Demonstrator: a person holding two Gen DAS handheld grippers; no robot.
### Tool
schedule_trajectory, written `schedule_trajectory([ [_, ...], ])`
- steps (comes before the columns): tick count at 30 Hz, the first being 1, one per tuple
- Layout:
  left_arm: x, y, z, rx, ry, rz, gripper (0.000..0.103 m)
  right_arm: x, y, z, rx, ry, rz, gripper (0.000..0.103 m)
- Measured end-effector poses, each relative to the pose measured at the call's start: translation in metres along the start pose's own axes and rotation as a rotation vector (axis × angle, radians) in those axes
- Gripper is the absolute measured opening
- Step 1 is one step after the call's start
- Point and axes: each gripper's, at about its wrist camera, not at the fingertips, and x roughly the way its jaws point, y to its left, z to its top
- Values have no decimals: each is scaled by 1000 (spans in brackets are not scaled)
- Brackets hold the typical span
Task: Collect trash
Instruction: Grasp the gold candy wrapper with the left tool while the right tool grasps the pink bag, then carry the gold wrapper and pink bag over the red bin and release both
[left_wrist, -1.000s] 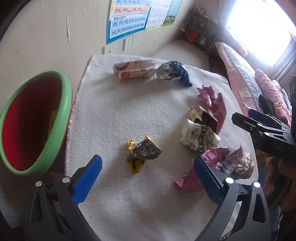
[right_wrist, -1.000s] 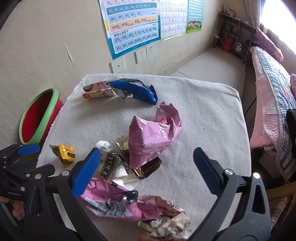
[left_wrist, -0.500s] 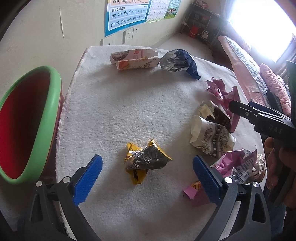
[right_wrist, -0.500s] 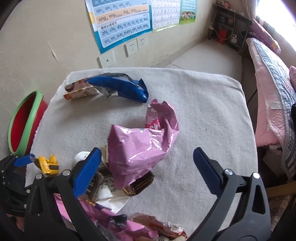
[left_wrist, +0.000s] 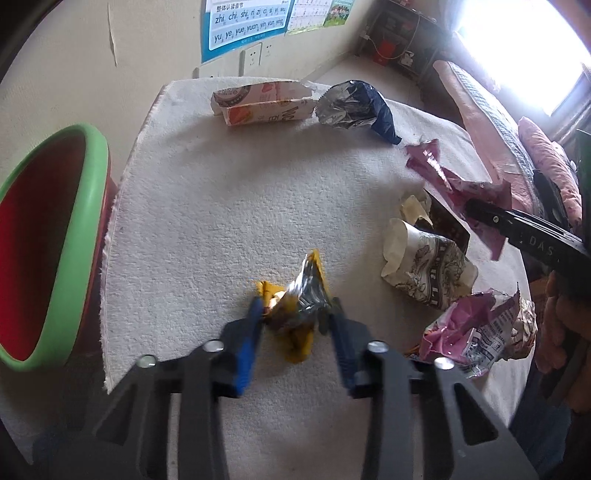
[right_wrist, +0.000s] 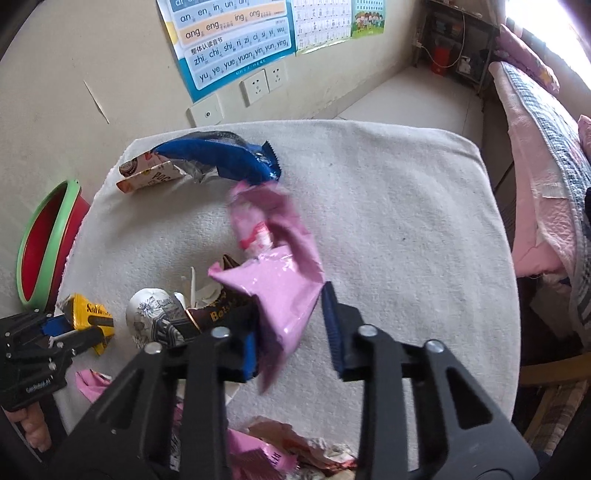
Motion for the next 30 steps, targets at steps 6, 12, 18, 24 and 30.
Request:
schedule_trajectory([
  [6, -14, -4, 0, 18, -25, -2, 23, -15, -9, -1, 5, -28, -14, 17],
  [12, -36, -7, -1, 23, -66, -1, 23, -36, -10, 1, 8, -68, -24, 16],
  [18, -54, -8, -3, 25, -103, -1, 23, -57, -2, 1, -2, -106, -23, 16],
  [24, -68, -6, -6, 21, -132, 0, 23, -74, 8, 2, -15, -136, -17, 16],
  [30, -83, 1, -8, 7, -161, 0, 23, -82, 20, 5, -27, -151, -14, 16],
])
